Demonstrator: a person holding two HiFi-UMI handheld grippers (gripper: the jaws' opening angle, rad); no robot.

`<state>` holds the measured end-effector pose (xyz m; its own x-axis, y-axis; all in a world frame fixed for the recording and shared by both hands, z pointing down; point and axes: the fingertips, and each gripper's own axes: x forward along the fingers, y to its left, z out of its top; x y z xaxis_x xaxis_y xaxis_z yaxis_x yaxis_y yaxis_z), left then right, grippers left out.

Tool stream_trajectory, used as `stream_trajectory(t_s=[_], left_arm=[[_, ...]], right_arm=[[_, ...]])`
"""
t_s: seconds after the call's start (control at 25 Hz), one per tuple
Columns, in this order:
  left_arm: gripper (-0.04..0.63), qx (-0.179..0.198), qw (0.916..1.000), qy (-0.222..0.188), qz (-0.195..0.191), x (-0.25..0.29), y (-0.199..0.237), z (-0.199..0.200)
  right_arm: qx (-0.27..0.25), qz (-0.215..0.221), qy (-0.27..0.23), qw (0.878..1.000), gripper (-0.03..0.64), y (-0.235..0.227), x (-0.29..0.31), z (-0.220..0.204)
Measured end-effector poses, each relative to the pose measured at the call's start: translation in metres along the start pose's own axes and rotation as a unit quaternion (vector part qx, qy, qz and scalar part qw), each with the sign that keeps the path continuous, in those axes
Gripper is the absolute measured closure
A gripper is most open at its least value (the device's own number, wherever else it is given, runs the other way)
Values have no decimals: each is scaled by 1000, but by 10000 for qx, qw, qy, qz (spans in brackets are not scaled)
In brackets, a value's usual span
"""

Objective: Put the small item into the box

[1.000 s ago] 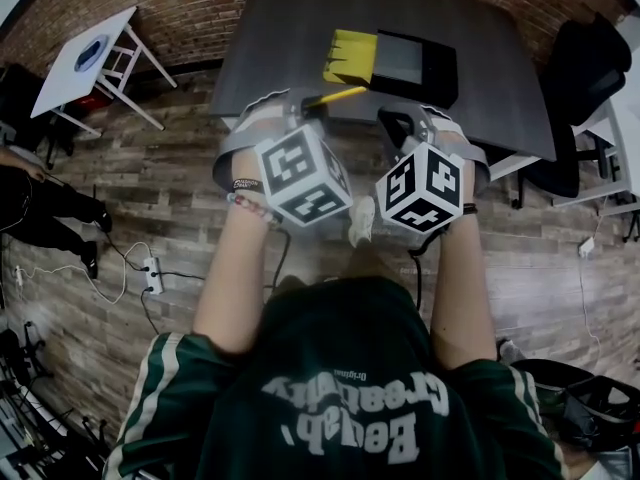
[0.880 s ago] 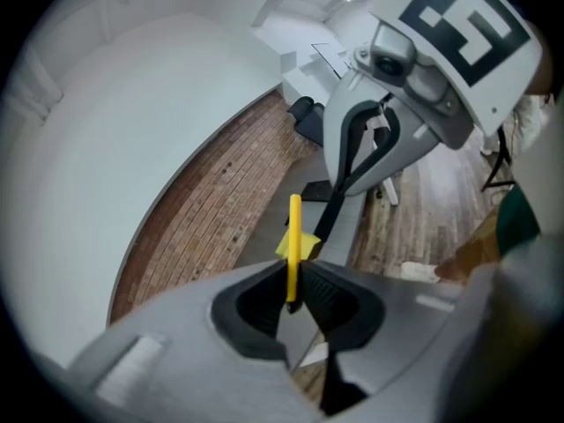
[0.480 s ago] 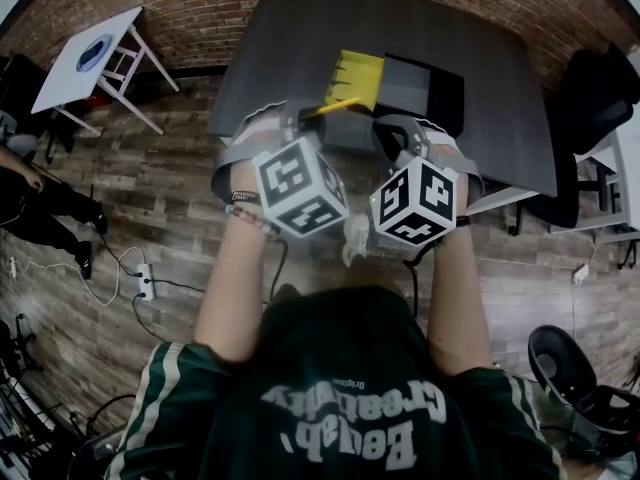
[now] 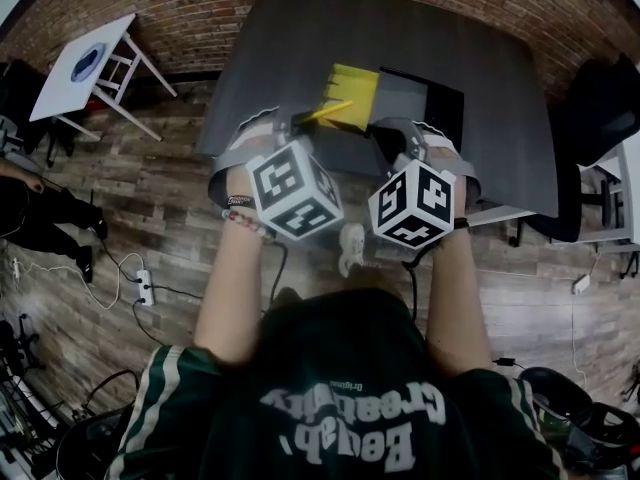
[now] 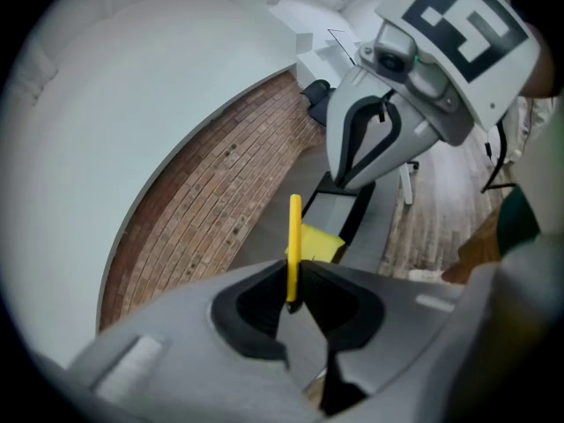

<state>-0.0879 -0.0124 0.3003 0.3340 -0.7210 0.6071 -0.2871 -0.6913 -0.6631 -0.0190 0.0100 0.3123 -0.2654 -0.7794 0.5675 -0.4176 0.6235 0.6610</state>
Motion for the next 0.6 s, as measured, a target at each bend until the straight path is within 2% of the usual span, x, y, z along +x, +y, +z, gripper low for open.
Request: stream_trajectory(t_s=[0.6], left_arm=[[541,-130,9998,142,-111,56,31,6]], right_arm=[[90,162,-147,9997,612,-42,52,-11]])
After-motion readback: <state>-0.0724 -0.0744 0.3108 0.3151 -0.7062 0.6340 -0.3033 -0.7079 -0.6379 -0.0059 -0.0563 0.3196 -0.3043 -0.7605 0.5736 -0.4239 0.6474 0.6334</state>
